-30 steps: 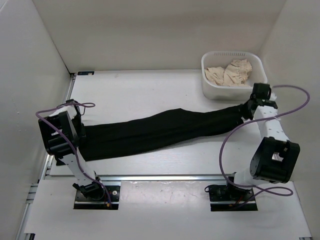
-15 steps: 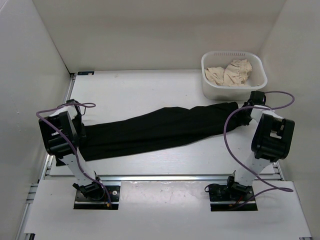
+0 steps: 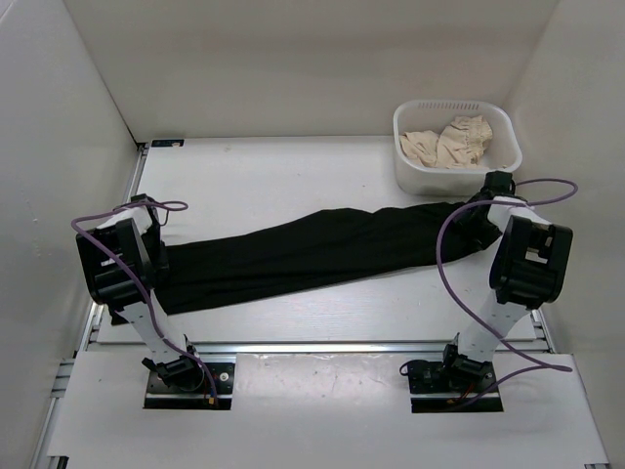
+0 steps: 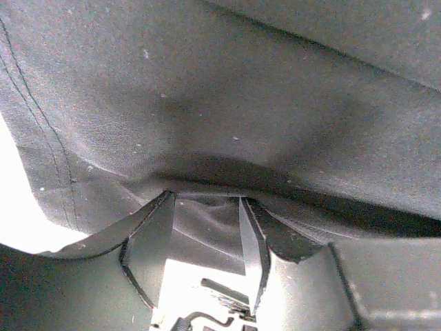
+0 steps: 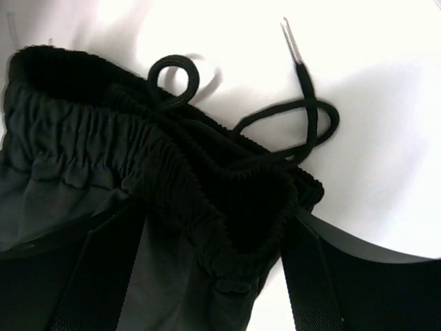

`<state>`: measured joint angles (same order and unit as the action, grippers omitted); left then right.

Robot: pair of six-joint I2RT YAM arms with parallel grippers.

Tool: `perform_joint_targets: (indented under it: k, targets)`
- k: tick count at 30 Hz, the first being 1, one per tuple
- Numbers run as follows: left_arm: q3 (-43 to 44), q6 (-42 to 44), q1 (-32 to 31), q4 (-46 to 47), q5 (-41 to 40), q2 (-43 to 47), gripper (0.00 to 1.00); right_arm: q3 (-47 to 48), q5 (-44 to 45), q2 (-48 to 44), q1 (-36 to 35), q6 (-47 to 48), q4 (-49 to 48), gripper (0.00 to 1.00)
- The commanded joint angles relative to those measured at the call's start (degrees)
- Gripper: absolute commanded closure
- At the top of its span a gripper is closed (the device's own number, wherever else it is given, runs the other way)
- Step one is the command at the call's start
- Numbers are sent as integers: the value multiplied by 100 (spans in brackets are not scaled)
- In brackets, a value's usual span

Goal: Fold and stack the trousers
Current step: Fold the trousers

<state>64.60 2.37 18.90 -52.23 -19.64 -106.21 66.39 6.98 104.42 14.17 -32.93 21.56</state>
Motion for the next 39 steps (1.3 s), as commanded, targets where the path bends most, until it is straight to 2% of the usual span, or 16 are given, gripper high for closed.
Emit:
perform_joint_targets:
  k: [1, 7, 9, 14, 18, 21, 22, 23, 26, 27, 29, 33, 35, 39]
  targets:
    - [-457, -237, 0, 732, 610, -471, 45, 172, 1128, -113, -99, -302, 1306, 20]
    - [-457, -237, 0, 679, 663, -470, 45, 427, 2069, -519, -240, -355, 2316, 13]
    - [-457, -237, 0, 679, 663, -470, 45, 480, 2070, -572, -240, -355, 2493, 1]
    - [-457, -237, 0, 679, 716, -470, 45, 33, 1553, -721, -108, -617, 2187, 1]
    - [-457, -237, 0, 679, 716, -470, 45, -337, 753, -274, 164, -767, 1423, 1]
    - [-457, -237, 0, 627, 645, -470, 45, -399, 567, 121, 278, -926, 1315, 4]
    - [-457, -237, 0, 626, 645, -418, 45, -399, 480, 218, 279, -987, 1315, 9]
    - [-457, -237, 0, 626, 645, -365, 45, -468, 410, 349, 279, -988, 1315, 27]
    - [-457, -237, 0, 626, 645, -304, 45, -574, 287, 351, 332, -988, 1123, 55]
    - [-457, -237, 0, 626, 645, -303, 45, -644, 286, 290, 332, -988, 1122, 78]
    - [-457, -237, 0, 573, 645, -303, 45, -645, 364, 289, 393, -988, 1209, 100]
    - [-405, -237, -78, 573, 558, -242, 45, -697, 943, -105, 586, -795, 1421, 100]
    - [-343, -237, -184, 521, 558, -180, 45, -820, 1961, -807, 586, -681, 1474, 100]
    - [-220, -237, -509, 521, 654, -180, 42, -575, 2650, -2045, 456, -14, 1474, 100]
